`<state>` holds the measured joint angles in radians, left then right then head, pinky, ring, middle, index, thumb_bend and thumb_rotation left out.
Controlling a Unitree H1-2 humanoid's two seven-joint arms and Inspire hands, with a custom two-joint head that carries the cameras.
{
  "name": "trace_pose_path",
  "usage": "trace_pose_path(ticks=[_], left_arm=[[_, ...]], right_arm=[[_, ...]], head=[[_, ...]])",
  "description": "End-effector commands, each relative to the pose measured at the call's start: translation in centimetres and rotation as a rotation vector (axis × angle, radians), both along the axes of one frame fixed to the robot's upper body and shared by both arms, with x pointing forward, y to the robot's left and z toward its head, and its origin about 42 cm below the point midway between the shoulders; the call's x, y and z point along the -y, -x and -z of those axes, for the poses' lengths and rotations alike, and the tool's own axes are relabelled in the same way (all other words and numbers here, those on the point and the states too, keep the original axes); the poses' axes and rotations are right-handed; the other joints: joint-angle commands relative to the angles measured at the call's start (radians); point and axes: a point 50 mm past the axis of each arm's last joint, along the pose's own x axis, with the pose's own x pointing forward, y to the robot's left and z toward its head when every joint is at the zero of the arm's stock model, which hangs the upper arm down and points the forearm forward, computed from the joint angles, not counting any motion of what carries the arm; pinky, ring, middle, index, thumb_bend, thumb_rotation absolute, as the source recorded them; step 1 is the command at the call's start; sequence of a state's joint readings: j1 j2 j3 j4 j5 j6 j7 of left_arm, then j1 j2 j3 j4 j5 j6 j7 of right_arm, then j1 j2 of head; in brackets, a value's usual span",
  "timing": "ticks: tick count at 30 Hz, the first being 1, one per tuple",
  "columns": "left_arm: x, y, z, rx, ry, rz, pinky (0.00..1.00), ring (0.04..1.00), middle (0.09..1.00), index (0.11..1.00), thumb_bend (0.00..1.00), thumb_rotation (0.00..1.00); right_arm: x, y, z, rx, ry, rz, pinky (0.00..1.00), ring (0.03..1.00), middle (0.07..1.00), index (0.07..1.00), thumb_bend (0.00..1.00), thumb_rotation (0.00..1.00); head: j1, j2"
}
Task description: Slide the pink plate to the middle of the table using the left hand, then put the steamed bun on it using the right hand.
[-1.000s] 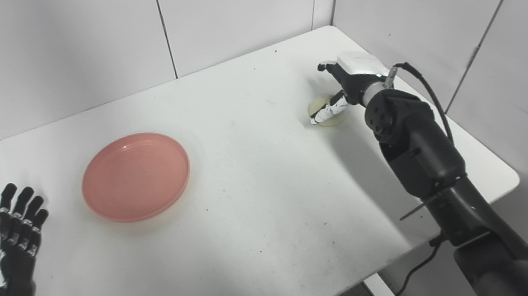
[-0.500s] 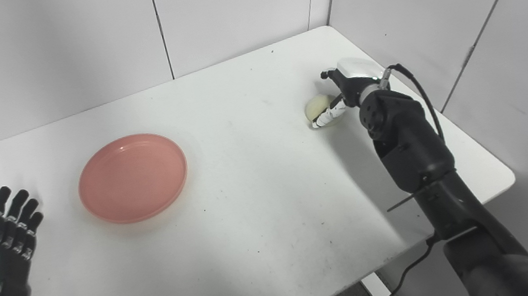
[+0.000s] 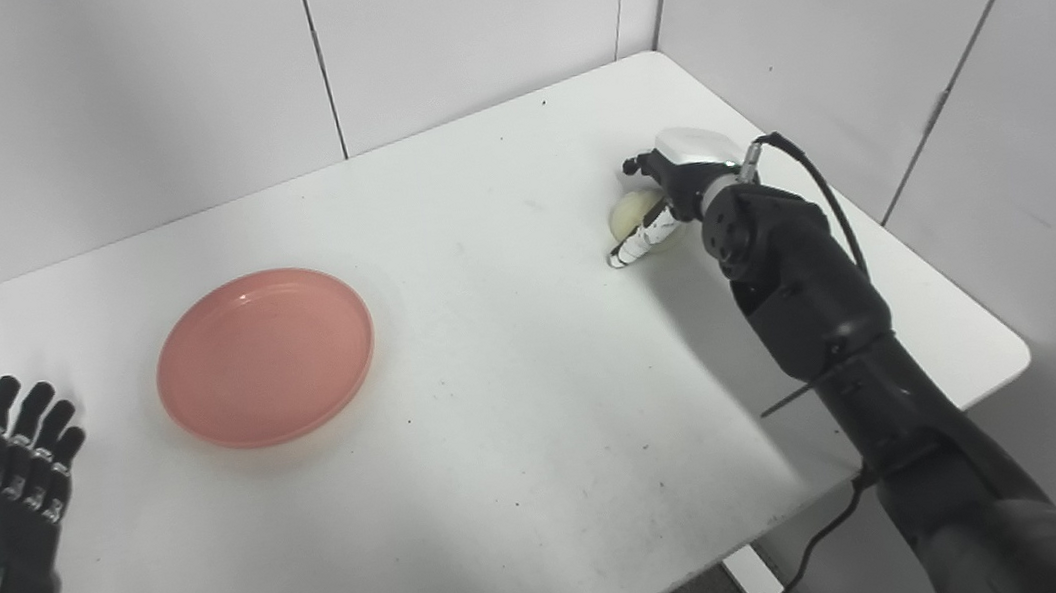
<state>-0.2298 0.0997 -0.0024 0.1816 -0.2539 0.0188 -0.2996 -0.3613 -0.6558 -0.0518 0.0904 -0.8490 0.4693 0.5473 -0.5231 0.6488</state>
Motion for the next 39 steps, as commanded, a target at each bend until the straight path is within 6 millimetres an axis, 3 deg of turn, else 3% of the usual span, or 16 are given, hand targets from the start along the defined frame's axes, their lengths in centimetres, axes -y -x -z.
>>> trace_pose_path(ticks=[1, 7, 11, 13, 14, 32, 39], left_arm=[[-0.9, 1.1, 2.2, -0.11, -0.02, -0.003, 1.0, 0.983, 0.984, 0.994, 0.54, 1.0], [-0.7, 1.2, 1.9, -0.107, -0.018, -0.003, 0.99, 0.976, 0.979, 0.986, 0.54, 1.0], [-0.6, 1.2, 1.8, -0.105, -0.019, -0.004, 0.99, 0.976, 0.981, 0.992, 0.54, 1.0], [-0.6, 1.2, 1.7, -0.105, -0.024, -0.006, 0.99, 0.974, 0.978, 0.99, 0.55, 1.0], [-0.6, 1.2, 1.7, -0.104, -0.026, -0.006, 0.99, 0.972, 0.976, 0.988, 0.55, 1.0], [-0.4, 1.1, 1.7, -0.106, -0.027, 0.006, 0.99, 0.974, 0.98, 0.99, 0.55, 1.0], [0.2, 1.3, 1.6, -0.112, -0.028, 0.01, 0.99, 0.978, 0.988, 0.997, 0.55, 1.0]], right_arm=[[0.3, -0.7, -2.6, 0.07, 0.032, -0.008, 0.7, 0.82, 0.858, 0.849, 0.83, 0.31], [0.4, -1.1, -2.3, 0.095, 0.025, -0.001, 0.65, 0.74, 0.798, 0.804, 0.76, 0.19], [1.3, -1.4, -2.2, 0.097, 0.114, 0.02, 0.51, 0.576, 0.642, 0.697, 0.7, 0.06], [1.7, -1.4, -2.2, 0.098, 0.126, 0.025, 0.4, 0.463, 0.468, 0.568, 0.56, 0.01], [2.0, -1.6, -2.3, 0.091, 0.128, 0.037, 0.37, 0.431, 0.439, 0.547, 0.54, 0.0], [2.8, -1.5, -3.1, 0.041, 0.108, 0.046, 0.37, 0.423, 0.447, 0.534, 0.52, 0.0], [1.1, -1.3, -5.6, 0.096, 0.086, -0.018, 0.35, 0.397, 0.429, 0.534, 0.52, 0.0]], head=[[0.0, -0.001], [0.001, 0.0], [0.005, 0.005], [0.004, 0.007], [0.004, 0.007], [0.013, 0.009], [0.029, 0.002]])
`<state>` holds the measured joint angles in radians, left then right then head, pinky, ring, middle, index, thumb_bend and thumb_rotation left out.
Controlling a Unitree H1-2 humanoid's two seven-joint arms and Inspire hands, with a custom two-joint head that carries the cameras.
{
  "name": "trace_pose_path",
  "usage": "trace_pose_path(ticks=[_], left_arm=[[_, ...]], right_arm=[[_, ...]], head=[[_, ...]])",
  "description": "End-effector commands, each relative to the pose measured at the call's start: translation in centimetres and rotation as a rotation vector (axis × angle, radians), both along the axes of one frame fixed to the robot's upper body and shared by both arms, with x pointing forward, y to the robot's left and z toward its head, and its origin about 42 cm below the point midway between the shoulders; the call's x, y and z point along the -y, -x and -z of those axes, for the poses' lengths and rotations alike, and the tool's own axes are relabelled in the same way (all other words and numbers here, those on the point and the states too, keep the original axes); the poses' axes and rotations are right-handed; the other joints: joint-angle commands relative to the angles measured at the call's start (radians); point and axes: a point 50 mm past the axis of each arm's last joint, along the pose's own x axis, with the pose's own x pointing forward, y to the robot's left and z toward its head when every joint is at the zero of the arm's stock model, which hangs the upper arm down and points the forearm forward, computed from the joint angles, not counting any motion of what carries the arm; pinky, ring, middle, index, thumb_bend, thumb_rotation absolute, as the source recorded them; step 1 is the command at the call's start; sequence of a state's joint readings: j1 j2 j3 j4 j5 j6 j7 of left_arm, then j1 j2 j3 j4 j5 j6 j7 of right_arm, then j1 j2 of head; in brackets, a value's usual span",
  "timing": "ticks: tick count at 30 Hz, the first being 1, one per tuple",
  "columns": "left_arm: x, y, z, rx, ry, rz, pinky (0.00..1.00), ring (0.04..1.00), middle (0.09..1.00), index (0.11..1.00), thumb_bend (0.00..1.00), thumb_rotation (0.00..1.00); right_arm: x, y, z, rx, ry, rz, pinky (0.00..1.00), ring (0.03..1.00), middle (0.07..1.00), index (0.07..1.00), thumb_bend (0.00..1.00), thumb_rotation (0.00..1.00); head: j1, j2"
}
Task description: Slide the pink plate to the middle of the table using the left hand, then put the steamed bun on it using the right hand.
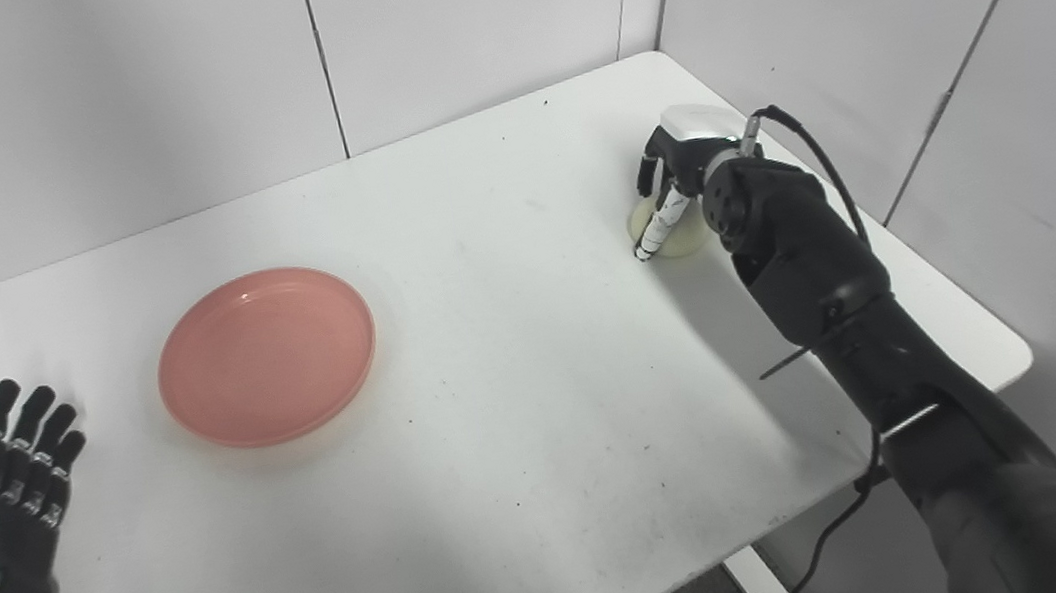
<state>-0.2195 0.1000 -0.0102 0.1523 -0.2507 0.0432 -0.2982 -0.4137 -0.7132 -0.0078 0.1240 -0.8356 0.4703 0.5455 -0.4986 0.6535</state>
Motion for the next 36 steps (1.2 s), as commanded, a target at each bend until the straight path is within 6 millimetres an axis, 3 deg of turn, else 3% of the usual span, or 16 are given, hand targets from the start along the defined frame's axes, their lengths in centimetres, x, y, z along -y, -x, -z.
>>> trace_pose_path(ticks=[1, 11, 19, 26, 36], left_arm=[[0.1, 1.0, 1.9, -0.107, -0.023, 0.0, 0.99, 0.978, 0.989, 0.997, 0.55, 1.0], [1.5, 1.2, 2.2, -0.115, -0.026, 0.0, 0.99, 0.982, 0.992, 1.0, 0.53, 1.0], [3.3, 1.5, 2.2, -0.139, -0.025, -0.002, 1.0, 0.992, 0.994, 1.0, 0.52, 1.0], [5.3, 1.5, 2.7, -0.145, -0.038, 0.008, 1.0, 0.994, 0.996, 1.0, 0.53, 1.0], [8.1, 1.3, 3.1, -0.148, -0.034, 0.005, 1.0, 1.0, 1.0, 1.0, 0.56, 1.0]], right_arm=[[-0.2, -0.1, -4.1, 0.098, 0.04, -0.027, 0.35, 0.396, 0.429, 0.534, 0.52, 0.0], [-6.4, 0.9, -9.5, 0.183, 0.087, -0.17, 0.36, 0.415, 0.432, 0.546, 0.51, 0.0], [-10.0, 0.0, -11.6, 0.218, 0.078, -0.291, 0.35, 0.423, 0.44, 0.547, 0.51, 0.0], [-13.2, -1.3, -12.4, 0.21, 0.055, -0.412, 0.31, 0.384, 0.427, 0.548, 0.51, 0.0], [-19.3, -3.6, -11.4, 0.196, -0.012, -0.598, 0.34, 0.403, 0.44, 0.546, 0.51, 0.0]], head=[[0.006, -0.003], [0.058, -0.01], [0.142, -0.011], [0.269, -0.007], [0.431, 0.002]])
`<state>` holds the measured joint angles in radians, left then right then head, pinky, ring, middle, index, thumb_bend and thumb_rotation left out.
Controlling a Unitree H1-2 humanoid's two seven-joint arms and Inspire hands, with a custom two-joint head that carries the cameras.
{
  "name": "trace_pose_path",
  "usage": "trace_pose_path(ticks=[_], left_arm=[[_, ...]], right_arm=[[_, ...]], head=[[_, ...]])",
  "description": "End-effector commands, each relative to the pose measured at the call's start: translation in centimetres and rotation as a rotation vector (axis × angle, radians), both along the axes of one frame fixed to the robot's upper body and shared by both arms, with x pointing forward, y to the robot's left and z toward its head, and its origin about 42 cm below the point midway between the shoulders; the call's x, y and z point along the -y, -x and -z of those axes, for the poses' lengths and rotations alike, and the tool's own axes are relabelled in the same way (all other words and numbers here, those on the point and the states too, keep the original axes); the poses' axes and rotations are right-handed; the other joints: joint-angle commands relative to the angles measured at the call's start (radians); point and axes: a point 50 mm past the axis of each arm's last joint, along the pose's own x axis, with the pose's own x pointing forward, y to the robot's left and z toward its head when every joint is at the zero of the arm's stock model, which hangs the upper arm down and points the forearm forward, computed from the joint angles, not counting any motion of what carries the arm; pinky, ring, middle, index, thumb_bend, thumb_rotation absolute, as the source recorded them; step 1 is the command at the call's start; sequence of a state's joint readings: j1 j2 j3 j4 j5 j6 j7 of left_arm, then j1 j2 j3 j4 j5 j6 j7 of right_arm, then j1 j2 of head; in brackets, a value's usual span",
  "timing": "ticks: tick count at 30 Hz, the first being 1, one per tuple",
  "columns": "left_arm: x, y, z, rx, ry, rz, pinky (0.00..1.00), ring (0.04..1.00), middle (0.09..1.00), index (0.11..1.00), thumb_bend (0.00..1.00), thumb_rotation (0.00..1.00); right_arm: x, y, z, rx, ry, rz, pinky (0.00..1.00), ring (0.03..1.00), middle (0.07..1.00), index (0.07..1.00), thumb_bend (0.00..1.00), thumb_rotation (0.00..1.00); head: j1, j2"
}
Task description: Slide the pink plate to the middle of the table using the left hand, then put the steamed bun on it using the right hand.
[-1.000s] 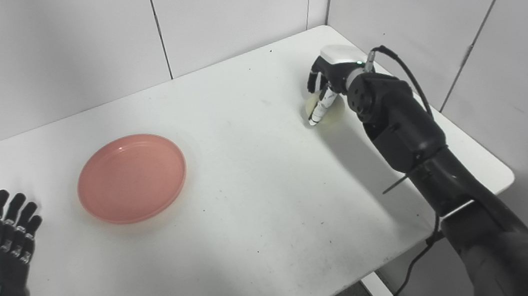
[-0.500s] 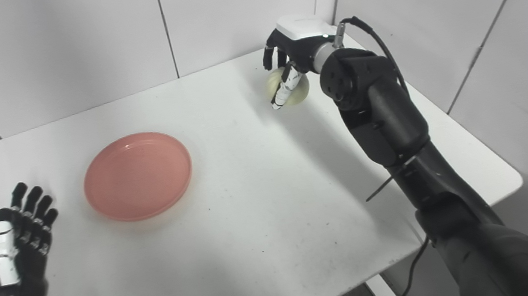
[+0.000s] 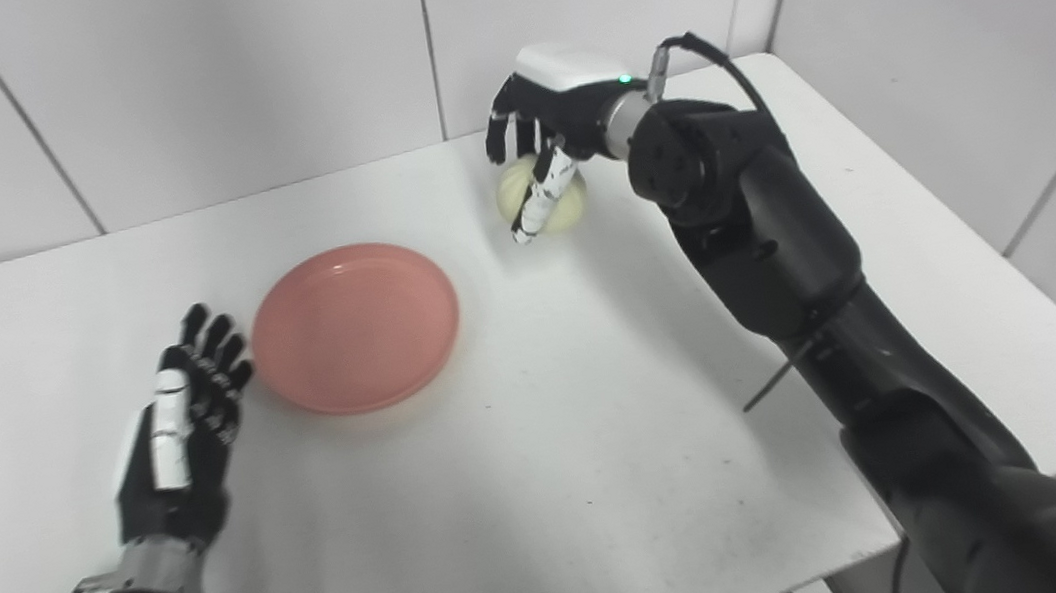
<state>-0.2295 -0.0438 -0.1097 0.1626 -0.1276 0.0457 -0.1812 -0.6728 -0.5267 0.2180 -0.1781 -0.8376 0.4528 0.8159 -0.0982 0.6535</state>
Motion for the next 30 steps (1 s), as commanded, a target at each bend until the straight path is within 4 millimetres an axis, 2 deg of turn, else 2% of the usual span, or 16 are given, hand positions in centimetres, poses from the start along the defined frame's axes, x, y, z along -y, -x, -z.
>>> trace_pose_path(ticks=[1, 5, 12, 22, 30], left_arm=[[0.6, 1.0, 3.0, -0.132, -0.029, -0.005, 1.0, 1.0, 1.0, 1.0, 0.56, 1.0], [1.6, 0.7, 3.3, -0.145, -0.027, -0.009, 1.0, 1.0, 1.0, 1.0, 0.55, 1.0], [2.7, 0.5, 3.6, -0.138, -0.034, -0.019, 1.0, 0.993, 0.993, 0.995, 0.5, 1.0], [3.2, 0.3, 3.6, -0.112, -0.04, -0.012, 1.0, 0.999, 1.0, 1.0, 0.51, 1.0], [3.4, 0.4, 3.2, -0.118, -0.044, -0.011, 1.0, 1.0, 1.0, 1.0, 0.5, 1.0]], right_arm=[[-1.1, -0.7, -3.2, 0.116, 0.001, -0.042, 0.34, 0.403, 0.441, 0.547, 0.51, 0.0], [-2.9, -1.5, -2.6, 0.088, -0.031, -0.091, 0.31, 0.376, 0.433, 0.549, 0.51, 0.0], [-6.2, -2.0, -1.4, 0.064, -0.046, -0.135, 0.32, 0.396, 0.431, 0.542, 0.51, 0.0], [-9.9, -3.0, -0.4, 0.036, -0.055, -0.188, 0.35, 0.423, 0.442, 0.54, 0.51, 0.0], [-11.5, -3.9, 2.0, 0.004, -0.067, -0.217, 0.34, 0.426, 0.433, 0.538, 0.52, 0.0]], head=[[0.031, 0.002], [0.09, 0.005], [0.122, 0.011], [0.137, 0.019], [0.128, 0.027]])
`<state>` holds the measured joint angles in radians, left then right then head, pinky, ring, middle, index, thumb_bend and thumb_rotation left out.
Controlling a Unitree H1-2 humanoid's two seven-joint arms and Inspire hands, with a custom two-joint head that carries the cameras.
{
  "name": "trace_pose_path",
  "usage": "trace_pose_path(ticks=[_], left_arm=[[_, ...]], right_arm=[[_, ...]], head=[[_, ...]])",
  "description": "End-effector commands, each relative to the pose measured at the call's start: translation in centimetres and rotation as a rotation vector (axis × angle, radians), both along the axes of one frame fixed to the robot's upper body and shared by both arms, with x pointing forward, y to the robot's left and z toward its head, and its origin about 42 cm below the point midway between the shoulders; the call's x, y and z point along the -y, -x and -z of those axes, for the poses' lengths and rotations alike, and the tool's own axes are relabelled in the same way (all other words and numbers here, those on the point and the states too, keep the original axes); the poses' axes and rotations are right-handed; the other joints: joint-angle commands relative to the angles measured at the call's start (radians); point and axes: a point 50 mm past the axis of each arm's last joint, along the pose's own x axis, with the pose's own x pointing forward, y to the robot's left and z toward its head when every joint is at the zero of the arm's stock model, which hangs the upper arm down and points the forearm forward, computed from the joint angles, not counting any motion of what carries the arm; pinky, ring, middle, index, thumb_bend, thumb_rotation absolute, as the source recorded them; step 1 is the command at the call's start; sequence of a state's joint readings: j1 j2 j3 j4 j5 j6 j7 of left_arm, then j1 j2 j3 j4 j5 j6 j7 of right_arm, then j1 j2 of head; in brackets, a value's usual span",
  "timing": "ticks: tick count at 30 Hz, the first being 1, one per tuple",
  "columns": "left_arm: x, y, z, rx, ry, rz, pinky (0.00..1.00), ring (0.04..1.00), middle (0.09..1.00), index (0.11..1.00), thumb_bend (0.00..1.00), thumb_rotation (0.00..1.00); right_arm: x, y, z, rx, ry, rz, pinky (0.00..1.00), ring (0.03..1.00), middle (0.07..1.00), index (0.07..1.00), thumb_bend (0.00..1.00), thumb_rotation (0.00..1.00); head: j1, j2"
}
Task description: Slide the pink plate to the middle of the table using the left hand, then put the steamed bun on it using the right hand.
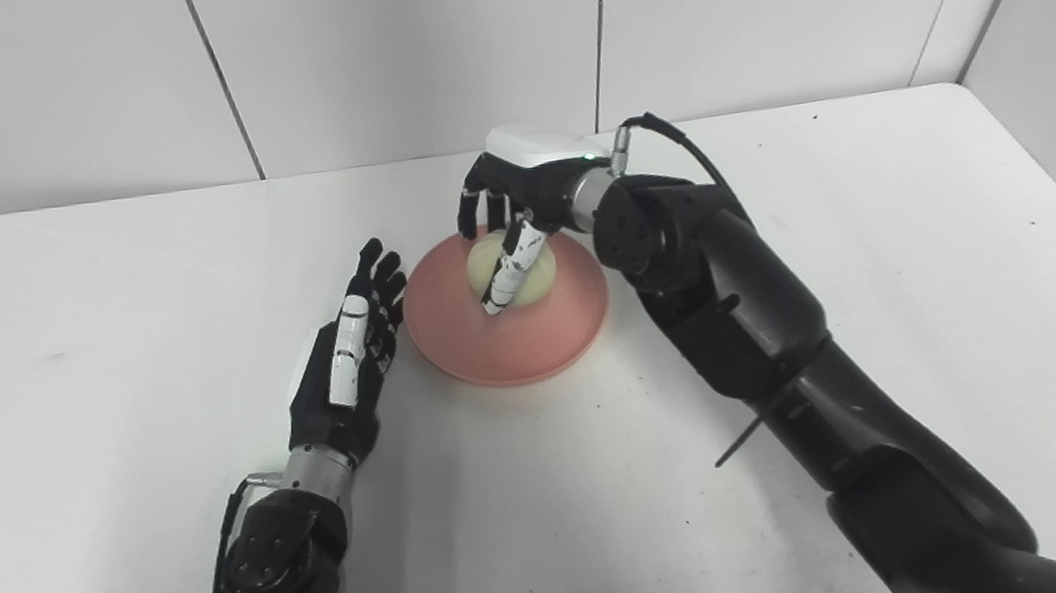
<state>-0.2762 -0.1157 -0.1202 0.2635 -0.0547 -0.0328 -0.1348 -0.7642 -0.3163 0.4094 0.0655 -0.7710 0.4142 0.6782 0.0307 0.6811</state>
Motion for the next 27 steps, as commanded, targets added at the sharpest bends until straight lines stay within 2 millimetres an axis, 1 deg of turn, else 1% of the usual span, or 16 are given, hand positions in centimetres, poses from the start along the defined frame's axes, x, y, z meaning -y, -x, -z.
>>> trace_pose_path(ticks=[1, 3, 9, 12, 18, 22, 26, 27], left_arm=[[0.0, 1.4, 2.9, -0.144, -0.035, 0.003, 1.0, 1.0, 1.0, 1.0, 0.5, 1.0], [0.0, 1.4, 2.9, -0.143, -0.037, 0.003, 1.0, 1.0, 1.0, 1.0, 0.49, 1.0], [-0.1, 1.5, 2.8, -0.136, -0.048, 0.003, 1.0, 1.0, 1.0, 1.0, 0.52, 1.0], [-0.1, 1.5, 2.7, -0.135, -0.046, 0.005, 1.0, 1.0, 1.0, 1.0, 0.51, 1.0], [-0.1, 1.6, 2.7, -0.137, -0.053, 0.005, 1.0, 0.991, 0.998, 0.999, 0.52, 1.0], [-0.2, 1.6, 2.6, -0.136, -0.049, 0.006, 1.0, 0.992, 0.999, 1.0, 0.52, 1.0], [-0.2, 1.6, 2.6, -0.141, -0.047, 0.007, 1.0, 0.992, 1.0, 1.0, 0.52, 1.0], [-0.2, 1.6, 2.6, -0.142, -0.048, 0.008, 1.0, 0.993, 1.0, 1.0, 0.53, 1.0]], right_arm=[[-1.1, -0.5, -2.4, 0.101, -0.016, -0.028, 0.34, 0.424, 0.43, 0.537, 0.52, 0.0], [-1.3, -0.7, -2.1, 0.095, -0.017, -0.025, 0.33, 0.412, 0.425, 0.535, 0.52, 0.0], [-1.6, -1.3, -0.7, 0.063, -0.012, -0.016, 0.33, 0.419, 0.438, 0.532, 0.52, 0.0], [-1.5, -1.5, -0.1, 0.062, 0.007, -0.019, 0.33, 0.424, 0.44, 0.533, 0.52, 0.0], [-1.3, -1.5, 1.4, 0.074, 0.035, -0.02, 0.3, 0.395, 0.424, 0.537, 0.52, 0.0], [-1.1, -1.5, 1.9, 0.094, 0.043, -0.016, 0.31, 0.402, 0.425, 0.534, 0.52, 0.0], [-1.0, -1.5, 1.9, 0.108, 0.041, -0.012, 0.28, 0.377, 0.409, 0.531, 0.52, 0.0], [-1.0, -1.5, 1.8, 0.111, 0.044, -0.012, 0.27, 0.369, 0.421, 0.521, 0.52, 0.0]], head=[[-0.003, 0.001], [-0.005, 0.003], [-0.01, 0.009], [-0.01, 0.011], [-0.013, 0.017], [-0.013, 0.022], [-0.017, 0.022], [-0.017, 0.022]])
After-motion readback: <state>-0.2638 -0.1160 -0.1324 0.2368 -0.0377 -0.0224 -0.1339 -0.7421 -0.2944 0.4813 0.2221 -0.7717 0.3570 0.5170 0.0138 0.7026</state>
